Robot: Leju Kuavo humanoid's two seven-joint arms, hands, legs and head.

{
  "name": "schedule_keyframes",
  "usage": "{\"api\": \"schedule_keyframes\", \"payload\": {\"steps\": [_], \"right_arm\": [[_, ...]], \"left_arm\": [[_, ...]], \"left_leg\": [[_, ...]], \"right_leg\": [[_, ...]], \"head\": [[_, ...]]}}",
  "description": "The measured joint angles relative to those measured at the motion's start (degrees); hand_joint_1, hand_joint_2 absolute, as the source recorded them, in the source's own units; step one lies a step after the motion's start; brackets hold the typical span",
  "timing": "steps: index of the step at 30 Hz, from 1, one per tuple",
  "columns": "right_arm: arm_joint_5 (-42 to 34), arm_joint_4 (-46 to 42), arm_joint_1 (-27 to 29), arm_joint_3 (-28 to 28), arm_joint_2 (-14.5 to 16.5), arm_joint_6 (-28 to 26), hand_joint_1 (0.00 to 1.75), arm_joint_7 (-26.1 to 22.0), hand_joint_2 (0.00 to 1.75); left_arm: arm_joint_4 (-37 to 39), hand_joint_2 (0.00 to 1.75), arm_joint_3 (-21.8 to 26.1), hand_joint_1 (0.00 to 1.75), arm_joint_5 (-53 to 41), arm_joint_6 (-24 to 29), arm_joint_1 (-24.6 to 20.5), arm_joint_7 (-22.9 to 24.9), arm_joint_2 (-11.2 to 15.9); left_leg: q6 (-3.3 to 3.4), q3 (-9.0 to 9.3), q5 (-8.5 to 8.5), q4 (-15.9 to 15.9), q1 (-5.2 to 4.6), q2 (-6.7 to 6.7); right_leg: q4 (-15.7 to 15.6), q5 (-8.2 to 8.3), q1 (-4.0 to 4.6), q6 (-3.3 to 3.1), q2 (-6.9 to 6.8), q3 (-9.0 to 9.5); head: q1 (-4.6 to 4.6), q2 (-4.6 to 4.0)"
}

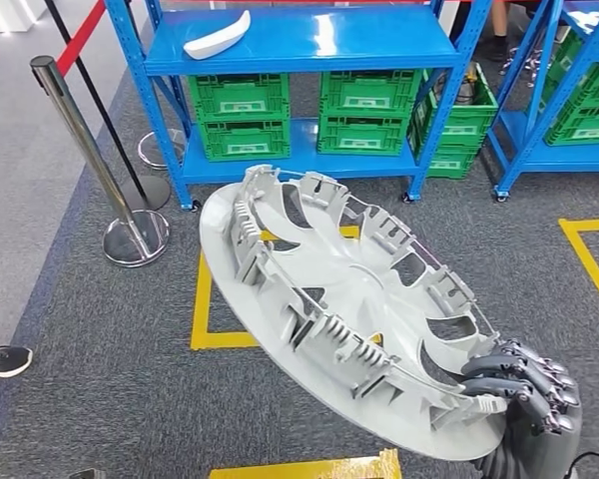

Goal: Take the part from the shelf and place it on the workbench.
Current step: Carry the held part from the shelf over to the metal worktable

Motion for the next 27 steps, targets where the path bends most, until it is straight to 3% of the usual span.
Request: {"api": "schedule_keyframes", "payload": {"steps": [1,2,5,7,9,11,13,15,16,17,18,20,21,23,25,27], "right_arm": [[-0.21,0.00,0.01,0.08,-0.16,0.00,1.75,0.08,1.75],[-0.32,0.00,0.02,0.12,-0.33,0.00,1.75,0.14,1.75],[-0.60,-0.01,-0.08,0.30,-0.61,0.01,1.75,0.20,1.75],[-0.86,-0.03,-0.17,0.44,-0.63,0.00,1.75,0.20,1.75],[-1.02,-0.04,-0.05,0.50,-0.64,0.00,1.75,0.19,1.75],[-1.00,-0.04,0.05,0.50,-0.65,0.01,1.75,0.12,1.75],[-0.96,-0.04,0.04,0.51,-0.66,0.01,1.75,0.00,1.75],[-0.92,-0.04,0.04,0.55,-0.66,0.01,1.75,-0.16,1.75],[-0.89,-0.04,0.07,0.56,-0.66,0.01,1.75,-0.23,1.75],[-0.88,-0.04,0.11,0.57,-0.66,0.01,1.75,-0.26,1.75],[-0.86,-0.04,0.15,0.57,-0.66,0.01,1.75,-0.27,1.75],[-0.80,-0.04,0.18,0.58,-0.66,0.02,1.75,-0.30,1.75],[-0.77,-0.04,0.12,0.59,-0.66,0.01,1.75,-0.32,1.75],[-0.74,-0.07,0.07,0.60,-0.66,0.00,1.75,-0.33,1.75],[-0.71,-0.12,0.18,0.61,-0.66,0.00,1.75,-0.33,1.75],[-0.60,-0.17,0.21,0.68,-0.68,0.00,1.75,-0.34,1.75]], "left_arm": [[0.00,0.00,0.00,0.00,0.02,-0.05,0.04,0.00,-0.01],[0.00,0.00,0.00,0.00,0.04,-0.09,0.07,0.00,-0.03],[0.02,0.00,-0.02,0.00,0.08,-0.11,0.06,-0.02,-0.05],[0.03,0.00,-0.04,0.00,0.10,-0.11,0.07,-0.07,-0.01],[0.04,0.00,-0.08,0.00,0.10,-0.11,0.06,-0.10,0.02],[0.05,0.00,-0.15,0.00,0.11,-0.11,0.01,-0.11,0.13],[0.07,0.00,-0.21,0.00,0.12,-0.11,0.03,-0.13,0.21],[0.07,0.00,-0.24,0.00,0.12,-0.11,0.17,-0.13,0.21],[0.07,0.00,-0.25,0.00,0.13,-0.11,0.23,-0.13,0.21],[0.07,0.00,-0.26,0.00,0.13,-0.11,0.26,-0.13,0.22],[0.07,0.00,-0.27,0.00,0.14,-0.11,0.27,-0.13,0.25],[0.07,0.00,-0.30,0.00,0.14,-0.11,0.27,-0.13,0.37],[0.08,0.00,-0.31,0.00,0.14,-0.11,0.28,-0.13,0.42],[0.09,0.00,-0.33,0.00,0.16,-0.11,0.30,-0.13,0.50],[0.10,0.00,-0.39,0.00,0.20,-0.12,0.29,-0.13,0.46],[0.12,0.00,-0.46,0.00,0.21,-0.13,0.23,-0.13,0.44]], "left_leg": [[-0.04,-0.55,0.29,0.21,-0.03,0.21],[-0.11,-0.99,0.50,0.46,-0.04,0.45],[-0.48,-1.79,0.57,1.47,-0.18,1.25],[-1.03,-2.34,0.54,2.18,-0.46,1.85],[-1.57,-2.72,0.64,2.54,-0.55,2.57],[-2.23,-3.17,-0.44,3.71,-0.38,1.93],[-2.95,-5.26,-3.95,8.96,-0.01,0.32],[-3.31,-8.37,-7.53,16.60,0.31,-0.27],[-3.36,-9.17,-7.98,18.71,0.38,-0.30],[-3.31,-9.02,-7.25,18.67,0.42,-0.34],[-3.15,-7.83,-5.50,16.33,0.44,-0.51],[-2.49,-4.14,-1.53,8.52,0.45,-2.38],[-2.17,-2.81,-0.42,5.42,0.46,-3.47],[-1.79,-2.11,-0.22,3.11,0.37,-4.64],[-1.53,-2.22,0.09,2.38,0.49,-3.71],[-1.09,-2.16,0.65,1.63,0.83,-2.60]], "right_leg": [[1.64,-0.59,0.00,0.10,-0.01,-0.01],[0.90,-0.08,0.00,0.13,-0.06,1.18],[-10.27,3.52,0.15,-0.15,-1.68,8.76],[-14.37,3.91,0.40,-0.92,-2.65,11.08],[-14.46,4.05,0.45,-1.90,-2.03,10.92],[-14.59,4.50,0.24,-2.66,-1.32,10.61],[-14.68,4.90,0.10,-3.27,-0.68,10.26],[-14.55,5.17,0.15,-3.52,0.15,9.76],[-14.44,5.26,0.18,-3.53,0.60,9.55],[-14.31,5.34,0.19,-3.50,1.10,9.40],[-14.20,5.38,0.19,-3.45,1.58,9.33],[-14.03,5.52,0.21,-3.20,2.51,9.18],[-13.93,5.66,0.18,-2.95,2.98,8.93],[-13.82,6.10,0.02,-2.21,3.85,8.16],[-13.82,6.39,-0.05,-1.47,4.45,7.48],[-11.73,4.77,0.08,-0.93,3.23,6.20]], "head": [[0.00,0.00],[0.02,0.00],[0.03,-0.02],[0.02,-0.01],[0.02,0.00],[-0.05,0.00],[-0.19,0.00],[-0.25,0.00],[-0.26,-0.01],[-0.26,-0.01],[-0.26,-0.01],[-0.22,0.00],[-0.21,0.00],[-0.21,0.00],[-0.30,-0.01],[0.02,-0.01]]}}
